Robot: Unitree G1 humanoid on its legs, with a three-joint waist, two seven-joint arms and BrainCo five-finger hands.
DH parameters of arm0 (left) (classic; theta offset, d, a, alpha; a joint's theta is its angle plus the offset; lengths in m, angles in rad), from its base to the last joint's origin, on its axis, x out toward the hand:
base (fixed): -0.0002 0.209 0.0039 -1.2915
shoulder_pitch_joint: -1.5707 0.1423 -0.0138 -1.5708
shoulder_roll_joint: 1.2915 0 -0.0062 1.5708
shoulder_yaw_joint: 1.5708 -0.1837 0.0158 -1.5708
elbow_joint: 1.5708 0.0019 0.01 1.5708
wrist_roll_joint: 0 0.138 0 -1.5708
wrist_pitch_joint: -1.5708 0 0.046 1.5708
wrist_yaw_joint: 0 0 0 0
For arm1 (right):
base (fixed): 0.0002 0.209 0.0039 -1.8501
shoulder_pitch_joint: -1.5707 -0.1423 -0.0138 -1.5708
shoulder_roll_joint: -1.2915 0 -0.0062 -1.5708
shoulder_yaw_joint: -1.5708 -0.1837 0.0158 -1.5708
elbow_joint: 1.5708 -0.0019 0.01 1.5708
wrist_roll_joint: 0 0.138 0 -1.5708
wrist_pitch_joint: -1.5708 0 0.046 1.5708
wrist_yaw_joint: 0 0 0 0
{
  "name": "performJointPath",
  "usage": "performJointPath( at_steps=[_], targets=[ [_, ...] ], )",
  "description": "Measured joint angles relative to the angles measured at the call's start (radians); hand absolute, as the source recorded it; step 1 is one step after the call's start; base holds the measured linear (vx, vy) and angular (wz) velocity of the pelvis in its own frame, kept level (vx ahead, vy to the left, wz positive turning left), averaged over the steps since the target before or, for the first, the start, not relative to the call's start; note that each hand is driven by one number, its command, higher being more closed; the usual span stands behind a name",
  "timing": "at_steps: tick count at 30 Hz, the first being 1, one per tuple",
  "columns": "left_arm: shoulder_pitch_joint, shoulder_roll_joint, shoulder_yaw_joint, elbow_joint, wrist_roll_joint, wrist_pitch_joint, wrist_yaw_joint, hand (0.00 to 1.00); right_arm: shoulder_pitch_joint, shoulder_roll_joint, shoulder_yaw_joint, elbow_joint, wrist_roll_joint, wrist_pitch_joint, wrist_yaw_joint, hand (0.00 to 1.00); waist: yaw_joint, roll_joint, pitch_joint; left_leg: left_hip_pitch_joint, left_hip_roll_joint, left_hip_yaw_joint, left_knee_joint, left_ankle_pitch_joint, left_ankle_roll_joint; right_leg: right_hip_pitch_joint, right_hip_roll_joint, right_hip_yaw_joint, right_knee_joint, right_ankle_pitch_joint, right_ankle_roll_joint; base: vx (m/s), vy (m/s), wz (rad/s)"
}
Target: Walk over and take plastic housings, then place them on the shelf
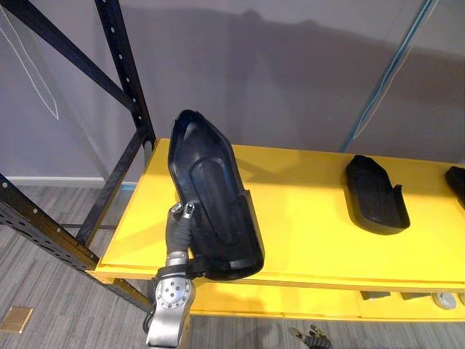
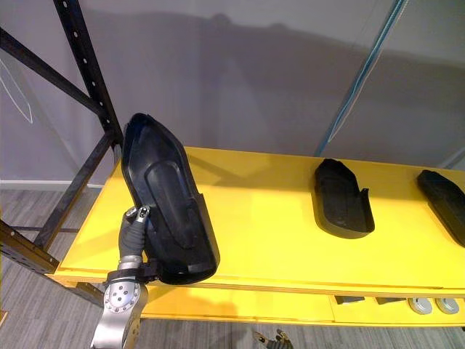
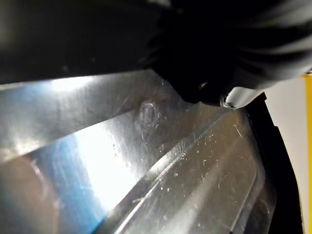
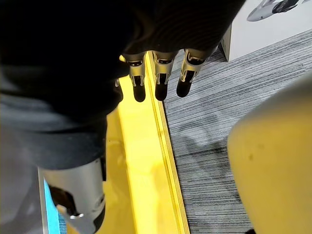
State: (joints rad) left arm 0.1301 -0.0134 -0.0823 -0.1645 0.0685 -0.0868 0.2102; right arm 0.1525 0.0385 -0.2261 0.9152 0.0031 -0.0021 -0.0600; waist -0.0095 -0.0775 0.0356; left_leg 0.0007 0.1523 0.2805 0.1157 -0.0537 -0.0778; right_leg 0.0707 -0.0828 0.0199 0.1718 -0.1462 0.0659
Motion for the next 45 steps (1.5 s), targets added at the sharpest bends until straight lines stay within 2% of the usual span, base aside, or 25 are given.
performJointPath(
  at_steps=[3,8,10,11,13,18,29,34,35,45],
  targets=[
    [-0.055,0.054,0.021,0.085,0.036,0.017,0.000,1.00,-0.001,-0.001,0.001,0.004,-0.001,0.000,0.001,0.00,-0.003,0.008,-0.006,0.041,-0.015,0.022,-0.087,0.051,0.003,0.000,-0.001,0.001,-0.038,0.024,-0.008,-0.11,0.021,-0.18],
    [-0.191,0.119,0.076,0.258,0.072,0.061,0.005,1.00,-0.011,-0.019,0.001,0.007,-0.003,-0.001,0.004,0.00,-0.037,0.029,-0.009,0.069,-0.042,0.021,-0.203,0.139,0.005,-0.007,-0.007,-0.003,-0.074,0.032,-0.012,-0.18,0.015,-0.03],
    [-0.231,0.126,0.090,0.315,0.074,0.072,0.011,1.00,-0.016,-0.039,0.001,0.010,-0.004,0.000,0.009,0.00,-0.045,0.045,-0.003,0.073,-0.041,0.022,-0.207,0.143,0.006,-0.008,-0.005,-0.002,-0.076,0.037,-0.009,-0.19,0.011,-0.04],
    [-0.247,0.128,0.100,0.342,0.074,0.078,0.021,1.00,-0.018,-0.052,0.001,0.010,-0.004,0.000,0.010,0.00,-0.058,0.053,-0.004,0.073,-0.044,0.020,-0.207,0.140,0.002,-0.008,-0.005,-0.002,-0.075,0.037,-0.009,-0.19,0.021,0.00],
    [-0.288,0.139,0.110,0.385,0.074,0.086,0.026,1.00,-0.016,-0.069,0.002,0.011,-0.004,0.000,0.011,0.00,-0.062,0.061,-0.003,0.069,-0.046,0.017,-0.208,0.138,0.005,-0.013,-0.005,0.003,-0.078,0.035,-0.007,-0.17,0.037,-0.04],
    [-0.396,0.189,0.140,0.521,0.075,0.114,0.034,1.00,0.011,-0.083,0.002,0.021,-0.014,0.001,0.013,0.00,-0.084,0.059,-0.004,0.046,-0.054,0.003,-0.208,0.137,0.005,-0.026,-0.001,0.030,-0.096,0.036,-0.009,-0.05,0.031,-0.01],
    [-0.561,0.231,0.174,0.698,0.070,0.132,0.060,1.00,0.023,-0.100,0.013,0.062,-0.024,0.002,0.014,0.00,-0.105,0.049,0.005,0.029,-0.053,0.005,-0.202,0.136,0.003,-0.037,0.006,0.050,-0.121,0.055,-0.024,0.09,-0.006,-0.05],
    [-0.644,0.243,0.172,0.753,0.071,0.131,0.060,1.00,0.001,-0.106,0.029,0.064,-0.023,0.001,0.014,0.00,-0.119,0.050,0.042,0.026,-0.044,0.006,-0.203,0.136,0.003,-0.044,0.015,0.051,-0.121,0.057,-0.028,-0.01,-0.016,-0.03],
    [-0.657,0.243,0.171,0.756,0.071,0.131,0.060,0.00,-0.001,-0.109,0.032,0.063,-0.023,0.000,0.013,0.00,-0.122,0.049,0.052,0.024,-0.044,0.006,-0.203,0.136,0.003,-0.048,0.015,0.052,-0.121,0.058,-0.028,-0.05,0.006,-0.06],
    [-0.705,0.252,0.153,0.794,0.069,0.114,0.060,0.00,-0.001,-0.106,0.032,0.060,-0.023,0.000,0.009,0.00,-0.137,0.047,0.081,-0.001,-0.046,0.007,-0.203,0.135,0.002,-0.077,0.010,0.058,-0.130,0.077,-0.023,-0.06,0.024,-0.03]
  ],
)
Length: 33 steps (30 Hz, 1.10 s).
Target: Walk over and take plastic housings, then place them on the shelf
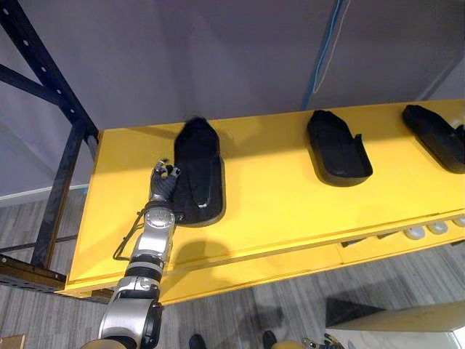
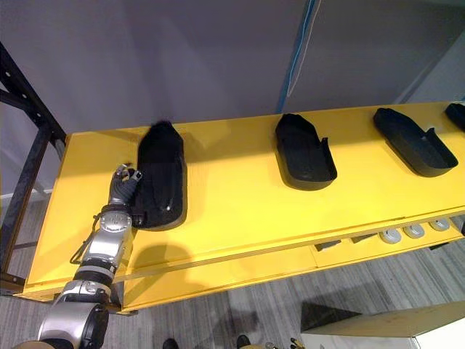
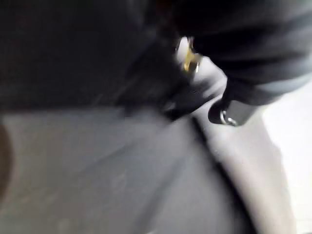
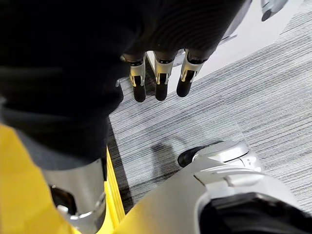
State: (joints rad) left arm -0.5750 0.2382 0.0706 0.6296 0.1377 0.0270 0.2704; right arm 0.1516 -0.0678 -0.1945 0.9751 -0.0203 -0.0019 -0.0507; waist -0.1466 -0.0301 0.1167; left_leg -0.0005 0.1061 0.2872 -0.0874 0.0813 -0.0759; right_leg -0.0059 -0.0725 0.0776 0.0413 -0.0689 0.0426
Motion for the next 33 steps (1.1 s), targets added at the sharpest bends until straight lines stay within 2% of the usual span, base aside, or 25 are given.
performJointPath(
  at_steps=[8,12,20,24,25,26,30,33],
  targets=[
    [-0.001,-0.002,-0.003,-0.005,-0.008,-0.002,0.000,0.00,-0.001,0.001,0.000,0.000,-0.003,0.000,0.001,0.00,0.000,-0.001,0.008,0.022,0.001,-0.012,0.000,0.000,0.000,0.039,0.002,-0.008,-0.020,0.000,0.000,0.01,0.001,0.04],
    [0.005,-0.014,-0.001,-0.065,-0.040,-0.002,0.011,0.00,-0.003,0.000,0.001,0.000,-0.003,0.000,0.002,0.00,0.003,0.000,0.015,0.023,0.001,-0.013,0.000,0.000,0.000,0.041,0.002,-0.009,-0.021,0.000,0.000,0.00,0.000,0.00],
    [0.143,-0.096,-0.001,-0.366,-0.116,-0.024,0.075,0.00,-0.001,-0.003,0.002,0.004,-0.007,0.001,0.002,0.00,0.020,0.000,0.016,0.028,0.001,-0.019,0.000,0.001,0.001,0.047,0.001,-0.013,-0.016,0.000,-0.001,-0.02,0.006,0.01],
    [0.254,-0.113,-0.042,-0.582,-0.116,-0.061,0.080,0.00,0.004,-0.004,0.002,0.008,-0.007,0.000,0.002,0.00,0.032,0.000,0.016,0.031,0.000,-0.025,0.000,0.004,0.002,0.059,0.000,-0.012,-0.014,0.000,-0.001,-0.02,0.012,0.04],
    [0.288,-0.112,-0.065,-0.647,-0.115,-0.081,0.075,0.00,0.004,-0.005,0.001,0.016,-0.007,0.000,0.002,0.00,0.043,0.000,0.015,0.031,0.001,-0.025,0.000,0.005,0.002,0.059,0.001,-0.011,-0.011,0.000,-0.001,0.00,0.000,0.00],
    [0.302,-0.113,-0.081,-0.674,-0.115,-0.090,0.074,1.00,0.004,-0.007,0.001,0.021,-0.007,0.000,0.002,0.00,0.048,0.000,0.015,0.031,0.001,-0.025,0.000,0.006,0.002,0.059,0.001,-0.011,-0.010,0.000,-0.001,-0.04,0.005,0.01],
    [0.453,-0.132,-0.173,-0.840,-0.066,-0.136,0.036,1.00,0.005,-0.008,0.001,0.028,-0.008,0.000,0.002,0.00,0.058,0.000,0.015,0.032,0.001,-0.025,0.000,0.007,0.004,0.054,0.001,-0.009,0.003,-0.001,0.000,-0.05,0.013,0.00],
    [0.553,-0.162,-0.217,-0.862,-0.031,-0.150,0.016,1.00,0.011,-0.006,0.001,0.028,-0.008,-0.001,0.001,0.00,0.073,0.001,0.012,0.033,0.001,-0.024,-0.004,0.008,0.005,0.049,0.001,-0.006,0.015,-0.005,0.007,-0.06,0.013,-0.01]
  ],
)
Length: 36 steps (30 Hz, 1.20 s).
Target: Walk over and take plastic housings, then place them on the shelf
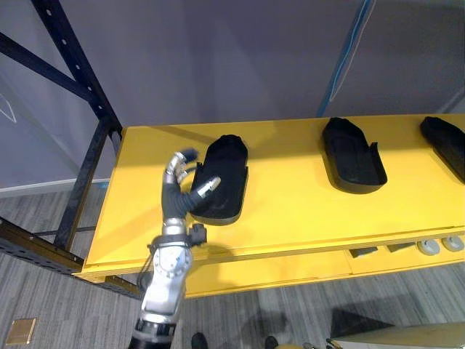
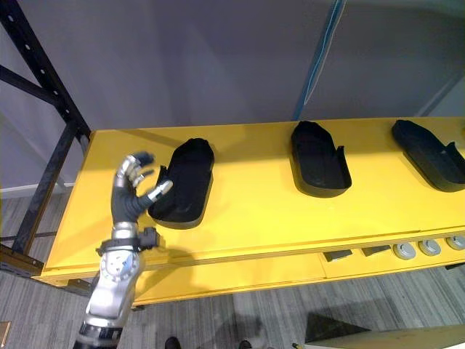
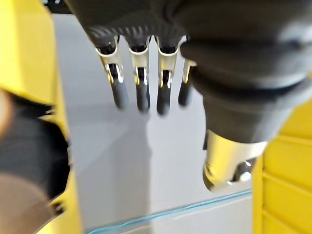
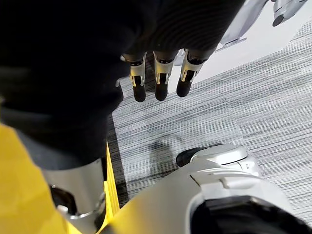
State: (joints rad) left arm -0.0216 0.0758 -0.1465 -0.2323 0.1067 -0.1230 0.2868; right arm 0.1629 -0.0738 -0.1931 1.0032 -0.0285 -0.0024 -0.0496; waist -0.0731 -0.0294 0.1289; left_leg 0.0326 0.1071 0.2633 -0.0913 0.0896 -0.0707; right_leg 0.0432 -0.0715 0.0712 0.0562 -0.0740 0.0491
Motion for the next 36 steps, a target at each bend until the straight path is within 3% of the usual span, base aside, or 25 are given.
performJointPath(
  at_steps=[8,13,24,36],
  targets=[
    [0.166,-0.023,-0.045,0.012,0.015,-0.021,-0.063,1.00,0.031,0.000,0.017,-0.004,0.000,-0.010,-0.011,0.00,0.039,-0.002,-0.027,0.016,0.000,0.003,0.000,0.001,0.001,0.012,-0.001,-0.004,0.005,-0.004,0.006,-0.01,0.002,0.00],
    [0.177,-0.024,-0.053,0.138,0.038,-0.014,-0.103,1.00,0.036,-0.009,0.051,-0.007,-0.008,-0.010,-0.011,0.00,0.041,0.000,-0.047,0.026,0.002,-0.003,-0.001,0.000,0.000,0.020,-0.002,-0.018,0.001,-0.009,0.013,-0.04,0.008,0.05],
    [0.080,-0.023,-0.085,0.342,0.128,0.019,-0.116,1.00,0.038,-0.010,0.058,-0.005,-0.018,-0.010,-0.019,0.00,0.033,-0.003,-0.066,0.022,0.003,0.005,0.000,-0.010,-0.010,0.018,0.000,-0.006,-0.016,-0.010,0.013,0.01,0.002,-0.02],
    [-0.070,-0.020,-0.085,0.463,0.155,0.023,-0.095,1.00,0.023,-0.007,0.056,-0.004,-0.017,-0.010,-0.029,0.00,-0.002,-0.003,-0.068,0.010,0.004,0.016,0.000,-0.014,-0.014,0.008,0.002,0.003,-0.032,-0.007,0.009,0.00,0.001,-0.02]
  ],
)
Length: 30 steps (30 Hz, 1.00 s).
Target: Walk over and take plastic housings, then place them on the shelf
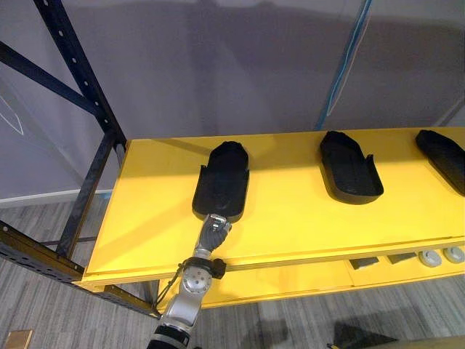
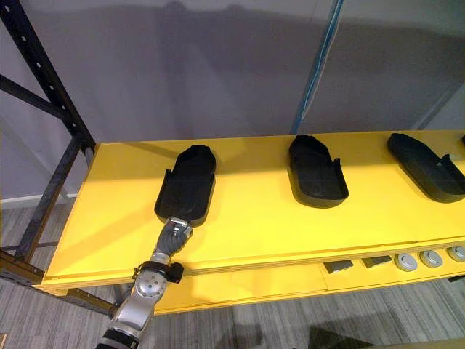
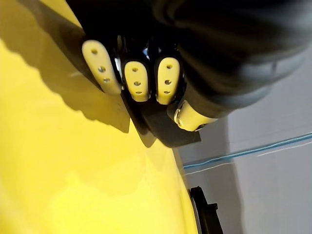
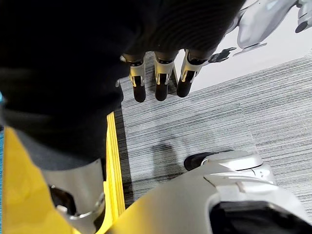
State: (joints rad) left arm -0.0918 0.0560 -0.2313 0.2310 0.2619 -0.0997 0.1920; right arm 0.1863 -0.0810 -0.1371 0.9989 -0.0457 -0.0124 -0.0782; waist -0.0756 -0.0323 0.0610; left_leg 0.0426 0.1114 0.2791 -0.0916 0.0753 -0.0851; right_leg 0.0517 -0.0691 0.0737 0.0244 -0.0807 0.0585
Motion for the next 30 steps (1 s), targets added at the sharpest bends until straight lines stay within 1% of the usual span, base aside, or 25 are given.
performJointPath(
  at_steps=[3,14,17,20,21,22,23,24,25,26,28,29,30],
  targets=[
    [-0.008,0.003,0.000,0.008,0.000,0.000,0.000,1.00,-0.003,0.001,-0.001,0.000,0.000,0.000,0.000,0.00,-0.009,0.000,0.000,0.000,0.000,0.001,0.000,-0.002,-0.002,-0.001,0.000,0.002,0.000,0.000,0.000,-0.01,0.003,-0.01],
    [-0.047,0.011,-0.010,0.029,-0.001,-0.006,0.001,1.00,-0.016,0.002,-0.021,0.003,0.000,0.000,-0.001,0.00,-0.011,0.000,0.000,-0.004,-0.002,0.021,0.000,-0.009,-0.002,-0.015,-0.001,0.023,-0.004,0.003,0.000,-0.01,0.003,-0.05],
    [-0.047,0.023,-0.031,0.014,-0.006,-0.002,-0.002,1.00,-0.025,0.001,-0.021,0.004,0.000,0.000,-0.001,0.00,-0.018,0.001,0.000,-0.003,-0.001,0.018,0.001,-0.009,-0.002,-0.010,-0.001,0.020,-0.006,0.005,0.000,0.00,-0.001,0.01],
    [0.012,0.036,-0.039,-0.114,-0.018,0.000,-0.004,1.00,-0.029,0.001,-0.021,0.006,0.000,0.000,-0.001,0.00,-0.020,0.002,0.001,0.003,-0.001,0.017,0.001,-0.008,-0.001,0.002,-0.001,0.018,-0.006,0.005,0.000,0.00,-0.001,0.01],
    [0.040,0.038,-0.038,-0.195,-0.024,-0.001,-0.004,1.00,-0.029,0.001,-0.021,0.011,0.000,0.000,-0.001,0.00,-0.017,0.002,0.001,0.003,-0.001,0.014,0.004,-0.007,0.000,0.004,-0.002,0.019,-0.004,0.005,0.000,0.00,0.000,0.07],
    [0.055,0.039,-0.036,-0.241,-0.024,-0.001,-0.004,1.00,-0.028,0.000,-0.021,0.013,0.000,0.000,-0.001,0.00,-0.015,0.002,0.001,0.003,0.000,0.012,0.004,-0.005,0.002,0.004,-0.002,0.020,-0.001,0.005,0.000,-0.02,-0.001,0.09],
    [0.082,0.044,-0.029,-0.342,-0.025,-0.008,-0.002,1.00,-0.026,0.000,-0.021,0.015,0.000,0.000,-0.001,0.00,-0.006,0.002,0.001,0.001,0.000,0.008,0.004,-0.003,0.003,0.003,-0.001,0.017,0.002,0.005,0.000,-0.03,0.000,0.08],
    [0.099,0.047,-0.022,-0.415,-0.031,-0.017,0.002,1.00,-0.024,0.000,-0.021,0.017,0.000,0.000,0.000,0.00,0.002,0.002,0.001,-0.001,0.000,0.005,0.004,-0.001,0.005,0.003,-0.002,0.015,0.004,0.005,0.000,-0.04,-0.002,0.11],
    [0.115,0.050,-0.012,-0.474,-0.043,-0.038,0.011,1.00,-0.023,0.000,-0.021,0.021,0.000,-0.001,0.000,0.00,0.007,0.002,0.001,-0.002,0.000,-0.001,0.004,0.001,0.007,0.003,-0.002,0.010,0.009,0.005,0.000,-0.06,-0.001,0.17],
    [0.144,0.050,0.025,-0.567,-0.045,-0.063,0.025,1.00,-0.023,0.000,-0.020,0.031,0.000,-0.002,0.000,0.00,0.014,0.002,0.001,-0.005,0.000,-0.010,0.004,0.004,0.008,0.001,-0.001,0.001,0.019,0.005,0.000,-0.07,0.000,0.16],
    [0.174,0.047,0.073,-0.637,-0.064,-0.089,0.050,1.00,-0.021,-0.001,-0.019,0.038,0.000,-0.002,0.000,0.00,0.027,0.002,0.001,-0.006,0.000,-0.016,0.001,0.005,0.009,0.000,-0.001,-0.002,0.022,0.005,0.000,-0.09,0.004,0.13],
    [0.202,0.037,0.127,-0.684,-0.086,-0.107,0.076,1.00,-0.015,-0.003,-0.017,0.042,0.000,-0.003,0.000,0.00,0.039,0.003,0.002,-0.008,-0.001,-0.028,0.000,0.005,0.008,0.001,-0.002,-0.009,0.028,0.002,0.003,-0.10,0.006,0.16],
    [0.214,0.034,0.146,-0.697,-0.096,-0.116,0.089,1.00,-0.014,-0.003,-0.017,0.044,0.000,-0.003,0.000,0.00,0.043,0.003,0.002,-0.010,-0.002,-0.033,0.000,0.003,0.006,0.001,-0.002,-0.014,0.030,0.002,0.003,-0.09,0.006,0.25]
  ],
)
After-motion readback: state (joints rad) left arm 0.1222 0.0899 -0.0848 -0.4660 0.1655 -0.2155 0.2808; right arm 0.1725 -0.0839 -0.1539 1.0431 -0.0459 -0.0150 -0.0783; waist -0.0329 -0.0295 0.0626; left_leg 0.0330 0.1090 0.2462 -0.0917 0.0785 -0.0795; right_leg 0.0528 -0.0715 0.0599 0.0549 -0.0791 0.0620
